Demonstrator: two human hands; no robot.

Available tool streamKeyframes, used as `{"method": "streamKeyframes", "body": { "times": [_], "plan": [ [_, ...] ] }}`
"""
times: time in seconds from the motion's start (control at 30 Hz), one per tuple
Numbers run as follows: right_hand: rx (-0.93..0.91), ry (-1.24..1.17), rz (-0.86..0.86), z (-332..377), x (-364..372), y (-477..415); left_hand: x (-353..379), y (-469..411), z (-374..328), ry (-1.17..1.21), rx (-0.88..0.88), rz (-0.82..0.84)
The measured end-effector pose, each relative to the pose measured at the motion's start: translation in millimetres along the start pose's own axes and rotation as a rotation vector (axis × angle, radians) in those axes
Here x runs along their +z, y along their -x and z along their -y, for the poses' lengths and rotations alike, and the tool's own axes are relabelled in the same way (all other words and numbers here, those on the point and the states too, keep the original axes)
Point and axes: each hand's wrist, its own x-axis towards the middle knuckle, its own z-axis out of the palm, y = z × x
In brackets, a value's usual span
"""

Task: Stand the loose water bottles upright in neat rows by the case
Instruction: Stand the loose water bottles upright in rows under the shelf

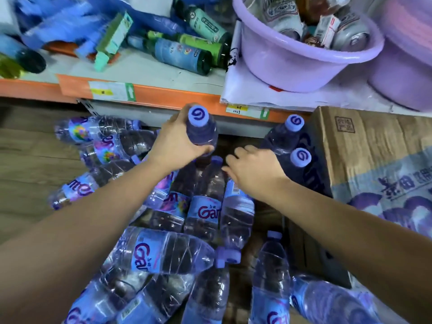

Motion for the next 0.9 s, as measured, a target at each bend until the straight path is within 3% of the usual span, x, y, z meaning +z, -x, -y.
{"method": "streamKeyframes", "body": {
  "times": [0.2,0.27,0.4,0.5,0.6,0.7,0.9],
  "plan": [
    [-0.221,0.089,0.783,51.2,3.8,48.9,7.5,1.9,-9.3,0.056,0.023,-0.004],
    [-0.231,0.165,0.912,64.9,20.6,62.7,9.3,0.1,-11.3,0.061,-0.031,-0.055],
    [-0.248,0.194,0.871,63.8,29.0,59.9,2.3,-12.2,-20.6,0.137,-0.024,-0.194],
    [-0.235,0.188,0.862,63.6,26.9,52.3,-8.1,-24.6,-29.5,-0.277,0.113,-0.147],
    [-0.496,0.219,0.812,57.5,26.0,56.1,-0.6,-17.3,-26.2,-0.588,0.206,0.041],
    [-0.769,0.267,0.763,48.1,19.6,64.0,7.3,-14.5,-25.2,-0.507,0.151,0.044],
    [-0.763,0.176,0.553,28.2,5.1,59.6,1.3,-16.0,-26.5,-0.308,0.059,-0.032]
  ]
}}
